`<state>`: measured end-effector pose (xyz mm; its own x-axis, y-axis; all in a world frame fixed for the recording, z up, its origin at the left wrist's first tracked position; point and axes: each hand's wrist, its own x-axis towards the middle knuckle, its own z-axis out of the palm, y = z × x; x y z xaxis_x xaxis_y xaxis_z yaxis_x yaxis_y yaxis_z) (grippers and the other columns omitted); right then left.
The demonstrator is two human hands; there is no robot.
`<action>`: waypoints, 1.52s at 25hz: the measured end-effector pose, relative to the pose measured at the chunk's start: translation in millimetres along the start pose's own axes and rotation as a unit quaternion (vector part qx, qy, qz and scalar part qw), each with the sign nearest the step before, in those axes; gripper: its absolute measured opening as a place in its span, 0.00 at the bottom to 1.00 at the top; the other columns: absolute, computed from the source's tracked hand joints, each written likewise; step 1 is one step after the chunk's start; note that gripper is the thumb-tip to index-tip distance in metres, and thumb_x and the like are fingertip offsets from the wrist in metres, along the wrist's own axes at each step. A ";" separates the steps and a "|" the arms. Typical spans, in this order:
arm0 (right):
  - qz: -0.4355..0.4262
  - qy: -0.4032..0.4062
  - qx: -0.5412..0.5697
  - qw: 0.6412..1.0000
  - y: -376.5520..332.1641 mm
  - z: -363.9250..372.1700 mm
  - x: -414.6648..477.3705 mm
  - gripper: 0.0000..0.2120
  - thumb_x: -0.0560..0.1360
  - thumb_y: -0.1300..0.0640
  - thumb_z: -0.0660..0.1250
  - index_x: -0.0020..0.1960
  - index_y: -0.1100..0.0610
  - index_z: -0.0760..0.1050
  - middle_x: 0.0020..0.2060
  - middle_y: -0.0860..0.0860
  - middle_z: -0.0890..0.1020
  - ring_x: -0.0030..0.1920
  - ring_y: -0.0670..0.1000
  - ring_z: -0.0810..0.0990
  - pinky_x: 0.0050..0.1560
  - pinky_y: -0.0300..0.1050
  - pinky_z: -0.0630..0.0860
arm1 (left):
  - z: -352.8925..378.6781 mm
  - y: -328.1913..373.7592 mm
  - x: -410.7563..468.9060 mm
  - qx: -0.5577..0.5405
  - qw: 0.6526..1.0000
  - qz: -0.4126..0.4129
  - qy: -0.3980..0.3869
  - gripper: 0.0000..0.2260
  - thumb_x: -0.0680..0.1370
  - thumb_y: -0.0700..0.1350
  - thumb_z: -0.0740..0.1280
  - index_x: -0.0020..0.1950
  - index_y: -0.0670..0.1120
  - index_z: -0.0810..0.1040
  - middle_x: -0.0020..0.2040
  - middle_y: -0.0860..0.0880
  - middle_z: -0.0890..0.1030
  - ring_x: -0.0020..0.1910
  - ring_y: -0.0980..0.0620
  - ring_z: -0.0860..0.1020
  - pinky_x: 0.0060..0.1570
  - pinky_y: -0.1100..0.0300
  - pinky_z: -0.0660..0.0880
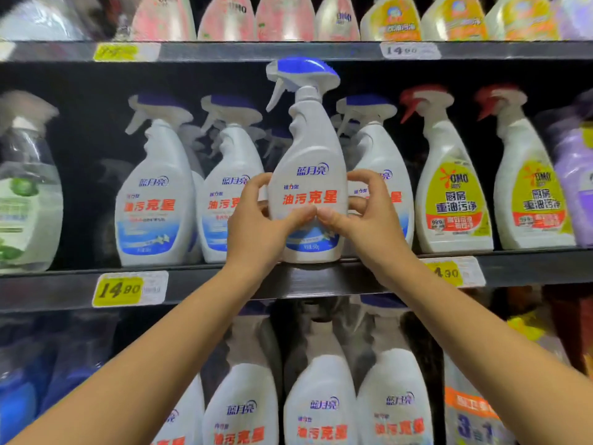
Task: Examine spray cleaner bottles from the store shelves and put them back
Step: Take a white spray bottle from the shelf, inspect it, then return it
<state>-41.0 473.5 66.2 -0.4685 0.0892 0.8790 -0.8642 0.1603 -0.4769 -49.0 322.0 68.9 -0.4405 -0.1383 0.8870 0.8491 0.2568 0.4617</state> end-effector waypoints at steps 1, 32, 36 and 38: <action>-0.008 0.012 -0.011 1.000 4.2 2.9 -0.6 0.25 0.71 0.59 0.74 0.62 0.50 0.66 0.52 0.55 0.83 0.48 0.49 0.84 0.45 0.44 0.82 | -0.4 -2.4 1.4 0.033 0.999 0.013 0.002 0.26 0.68 0.52 0.76 0.62 0.53 0.72 0.51 0.52 0.82 0.50 0.54 0.81 0.49 0.58 0.79; -0.071 0.056 -0.384 0.919 10.0 13.8 5.3 0.24 0.74 0.48 0.71 0.65 0.57 0.71 0.62 0.55 0.69 0.64 0.53 0.65 0.60 0.39 0.65 | -47.1 -45.5 0.0 0.424 0.892 0.135 0.081 0.30 0.73 0.58 0.69 0.72 0.48 0.69 0.75 0.41 0.64 0.70 0.38 0.64 0.65 0.39 0.62; -0.099 0.151 -0.376 0.909 -6.5 -47.1 27.3 0.32 0.70 0.52 0.75 0.69 0.58 0.67 0.65 0.57 0.71 0.66 0.57 0.67 0.62 0.44 0.64 | -44.2 -42.0 -5.0 0.350 0.911 0.205 0.073 0.24 0.73 0.56 0.69 0.65 0.47 0.77 0.70 0.44 0.72 0.67 0.41 0.70 0.60 0.40 0.68; -0.008 0.142 -0.386 0.912 -6.6 -68.7 37.2 0.39 0.69 0.48 0.75 0.73 0.58 0.61 0.70 0.56 0.68 0.70 0.57 0.64 0.66 0.49 0.64 | -40.6 -41.9 -6.1 0.363 0.909 0.195 0.064 0.24 0.72 0.55 0.72 0.65 0.47 0.76 0.71 0.45 0.71 0.68 0.41 0.69 0.61 0.39 0.67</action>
<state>-40.1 543.3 101.8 -0.2958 0.3149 0.9019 -0.4329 0.7974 -0.4204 -70.0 273.2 44.0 -0.0708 0.0001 0.9975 0.4971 0.8670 0.0352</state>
